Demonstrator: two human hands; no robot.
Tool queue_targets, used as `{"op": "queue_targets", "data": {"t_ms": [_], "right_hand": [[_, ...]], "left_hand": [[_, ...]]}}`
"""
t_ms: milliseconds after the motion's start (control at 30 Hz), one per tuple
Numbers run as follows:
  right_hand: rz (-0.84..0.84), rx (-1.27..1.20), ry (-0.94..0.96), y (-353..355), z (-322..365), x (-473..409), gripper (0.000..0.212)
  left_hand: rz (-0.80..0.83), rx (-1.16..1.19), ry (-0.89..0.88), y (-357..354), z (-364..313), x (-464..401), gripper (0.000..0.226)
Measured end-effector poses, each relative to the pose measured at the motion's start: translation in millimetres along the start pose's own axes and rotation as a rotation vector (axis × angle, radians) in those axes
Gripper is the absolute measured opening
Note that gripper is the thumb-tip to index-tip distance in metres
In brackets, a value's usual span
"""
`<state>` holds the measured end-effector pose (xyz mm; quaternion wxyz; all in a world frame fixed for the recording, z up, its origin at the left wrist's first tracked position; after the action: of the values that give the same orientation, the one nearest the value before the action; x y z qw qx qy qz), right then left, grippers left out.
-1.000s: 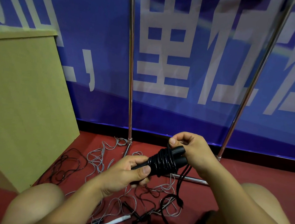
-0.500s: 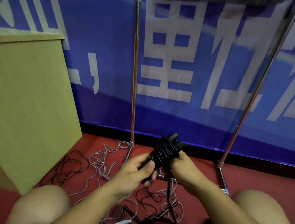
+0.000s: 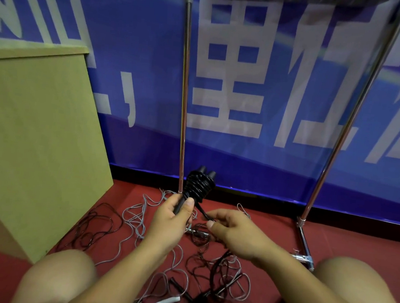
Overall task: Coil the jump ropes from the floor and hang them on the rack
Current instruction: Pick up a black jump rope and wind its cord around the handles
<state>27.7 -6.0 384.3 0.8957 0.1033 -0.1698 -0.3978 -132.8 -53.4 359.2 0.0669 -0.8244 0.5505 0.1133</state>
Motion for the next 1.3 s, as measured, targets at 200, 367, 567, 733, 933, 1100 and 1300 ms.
{"op": "queue_targets", "data": {"t_ms": [200, 367, 567, 733, 933, 1100, 1300], "right_hand": [[-0.089, 0.164, -0.003, 4.2, 1.4, -0.3, 0.022], [-0.120, 0.311, 0.033, 10.1, 2.6, 3.0, 0.020], [-0.185, 0.515, 0.088, 10.3, 7.0, 5.7, 0.020], [-0.227, 0.611, 0.082, 16.0, 2.7, 8.4, 0.019], [-0.228, 0.644, 0.102, 24.1, -1.6, 9.9, 0.017], [-0.364, 0.784, 0.137, 21.5, 0.3, 10.3, 0.026], [-0.500, 0.794, 0.089, 26.2, 3.7, 7.2, 0.033]], "left_hand": [[-0.015, -0.188, -0.026, 3.3, 9.4, -7.2, 0.011], [-0.026, -0.316, -0.060, 5.0, 13.2, -12.6, 0.010], [-0.026, -0.535, -0.060, 8.8, 23.3, -22.0, 0.007], [0.087, -0.618, -0.074, 6.0, 26.3, -18.4, 0.007], [0.286, -0.755, 0.019, 8.1, 29.0, -12.5, 0.018], [0.504, -0.824, 0.037, 1.8, 26.4, -2.4, 0.025], [0.578, -0.802, -0.084, -3.8, 12.0, 7.3, 0.020]]}}
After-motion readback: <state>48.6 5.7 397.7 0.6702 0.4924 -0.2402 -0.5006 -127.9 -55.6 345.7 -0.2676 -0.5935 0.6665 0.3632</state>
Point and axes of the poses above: each hand's wrist, its own x-axis away from the middle knuckle, its own y-axis out of the back of the hand, z = x × y, the point moved 1 cm from there along -x, towards the middle knuckle, and after that the axes turned 9 degrees about -y, right-handed, at the moved point
